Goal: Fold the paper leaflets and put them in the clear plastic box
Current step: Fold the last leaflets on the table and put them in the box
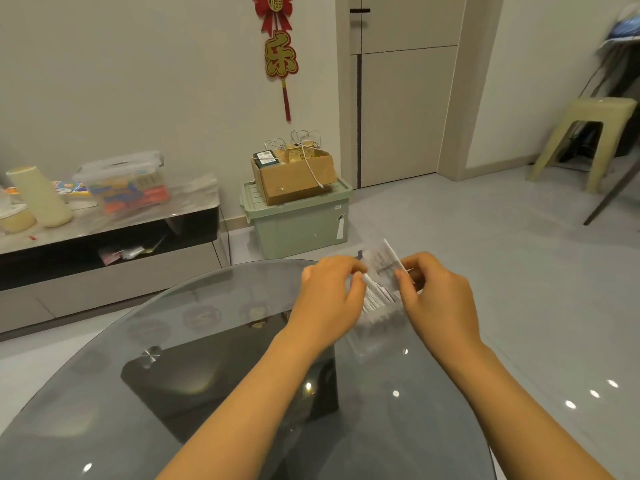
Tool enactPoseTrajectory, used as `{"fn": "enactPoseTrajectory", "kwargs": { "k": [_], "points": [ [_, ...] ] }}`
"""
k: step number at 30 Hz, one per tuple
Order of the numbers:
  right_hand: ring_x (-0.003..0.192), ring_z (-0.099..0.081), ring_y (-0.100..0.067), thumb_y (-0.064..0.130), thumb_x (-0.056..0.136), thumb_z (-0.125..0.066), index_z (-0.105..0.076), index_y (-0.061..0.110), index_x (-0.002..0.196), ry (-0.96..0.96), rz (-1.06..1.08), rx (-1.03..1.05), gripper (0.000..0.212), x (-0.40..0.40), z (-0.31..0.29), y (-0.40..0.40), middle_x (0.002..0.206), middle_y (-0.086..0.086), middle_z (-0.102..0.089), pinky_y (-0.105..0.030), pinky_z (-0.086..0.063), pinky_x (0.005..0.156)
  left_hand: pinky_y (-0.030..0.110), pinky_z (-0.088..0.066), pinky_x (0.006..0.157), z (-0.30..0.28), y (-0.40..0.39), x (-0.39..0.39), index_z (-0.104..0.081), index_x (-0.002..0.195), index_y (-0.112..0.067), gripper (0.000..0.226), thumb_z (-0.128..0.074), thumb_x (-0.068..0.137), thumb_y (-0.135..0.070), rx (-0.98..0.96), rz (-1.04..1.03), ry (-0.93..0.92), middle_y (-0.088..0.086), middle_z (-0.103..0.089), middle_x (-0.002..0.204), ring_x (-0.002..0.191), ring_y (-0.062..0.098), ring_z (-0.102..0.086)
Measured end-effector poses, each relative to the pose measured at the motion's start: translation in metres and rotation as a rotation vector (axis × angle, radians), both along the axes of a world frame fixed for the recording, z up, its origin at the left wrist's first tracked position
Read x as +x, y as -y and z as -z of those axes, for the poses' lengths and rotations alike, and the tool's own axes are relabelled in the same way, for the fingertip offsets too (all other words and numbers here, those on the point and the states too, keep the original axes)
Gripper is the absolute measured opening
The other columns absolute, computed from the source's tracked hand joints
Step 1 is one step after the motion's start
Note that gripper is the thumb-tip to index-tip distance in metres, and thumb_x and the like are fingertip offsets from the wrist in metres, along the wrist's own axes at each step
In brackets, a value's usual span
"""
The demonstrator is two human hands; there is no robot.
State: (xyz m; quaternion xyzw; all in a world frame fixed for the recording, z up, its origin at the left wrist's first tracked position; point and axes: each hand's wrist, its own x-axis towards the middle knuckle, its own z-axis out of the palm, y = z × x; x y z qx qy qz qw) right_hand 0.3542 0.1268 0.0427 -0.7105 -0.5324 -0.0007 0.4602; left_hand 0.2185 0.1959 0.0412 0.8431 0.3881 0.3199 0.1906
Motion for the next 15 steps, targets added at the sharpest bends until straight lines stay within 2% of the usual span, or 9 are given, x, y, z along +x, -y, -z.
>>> {"fn": "enactPoseTrajectory", "kwargs": {
  "k": [3, 5, 7, 10, 13, 15],
  "points": [
    [0.073, -0.06, -0.019, 0.021, 0.092, -0.057, -0.064, 0.013, 0.096, -0.004, 0.039, -0.04, 0.011, 0.008, 0.007, -0.008, 0.083, -0.001, -0.067, -0.029, -0.049, 0.064, 0.023, -0.016, 0.102, 0.002, -0.017, 0.015, -0.063, 0.115, -0.023, 0.051, -0.023, 0.085, -0.031, 0.044, 0.16, -0.257, -0.01, -0.061, 0.12, 0.116, 0.005, -0.046],
    [0.074, -0.058, -0.016, 0.02, 0.092, -0.057, -0.065, 0.014, 0.096, 0.023, 0.066, -0.063, 0.011, 0.01, 0.011, -0.014, 0.088, 0.0, -0.066, -0.023, -0.046, 0.062, 0.026, -0.017, 0.102, 0.002, -0.024, 0.026, -0.061, 0.12, -0.022, 0.057, -0.02, 0.083, -0.031, 0.067, 0.243, -0.369, -0.008, -0.059, 0.126, 0.117, 0.006, -0.045],
    [0.075, -0.057, -0.017, 0.019, 0.091, -0.057, -0.066, 0.014, 0.097, 0.057, 0.093, -0.085, 0.012, 0.011, 0.013, -0.014, 0.092, -0.002, -0.064, -0.027, -0.046, 0.065, 0.029, -0.021, 0.102, 0.002, -0.028, 0.032, -0.064, 0.115, -0.021, 0.059, -0.018, 0.081, -0.032, 0.103, 0.298, -0.47, -0.006, -0.061, 0.121, 0.111, 0.009, -0.047],
    [0.082, -0.058, -0.021, 0.019, 0.091, -0.057, -0.068, 0.015, 0.105, 0.105, 0.128, -0.127, 0.018, 0.015, 0.014, -0.016, 0.095, -0.004, -0.064, -0.031, -0.047, 0.07, 0.03, -0.027, 0.095, 0.005, -0.039, 0.036, -0.067, 0.105, -0.019, 0.062, -0.013, 0.079, -0.036, 0.122, 0.353, -0.524, -0.004, -0.063, 0.113, 0.101, 0.012, -0.049],
    [0.082, -0.057, -0.019, 0.015, 0.09, -0.058, -0.064, 0.014, 0.113, 0.118, 0.123, -0.128, 0.024, 0.017, 0.014, -0.017, 0.093, -0.004, -0.065, -0.029, -0.044, 0.069, 0.029, -0.031, 0.09, 0.005, -0.044, 0.037, -0.063, 0.115, -0.02, 0.058, -0.017, 0.081, -0.034, 0.093, 0.37, -0.55, -0.003, -0.06, 0.121, 0.105, 0.013, -0.046],
    [0.078, -0.055, -0.018, 0.011, 0.088, -0.06, -0.064, 0.012, 0.108, 0.118, 0.133, -0.11, 0.02, 0.017, 0.015, -0.017, 0.09, -0.004, -0.064, -0.03, -0.045, 0.067, 0.028, -0.027, 0.086, 0.005, -0.043, 0.039, -0.06, 0.117, -0.02, 0.062, -0.014, 0.08, -0.038, 0.101, 0.373, -0.58, -0.003, -0.057, 0.121, 0.103, 0.014, -0.043]
  ]
}}
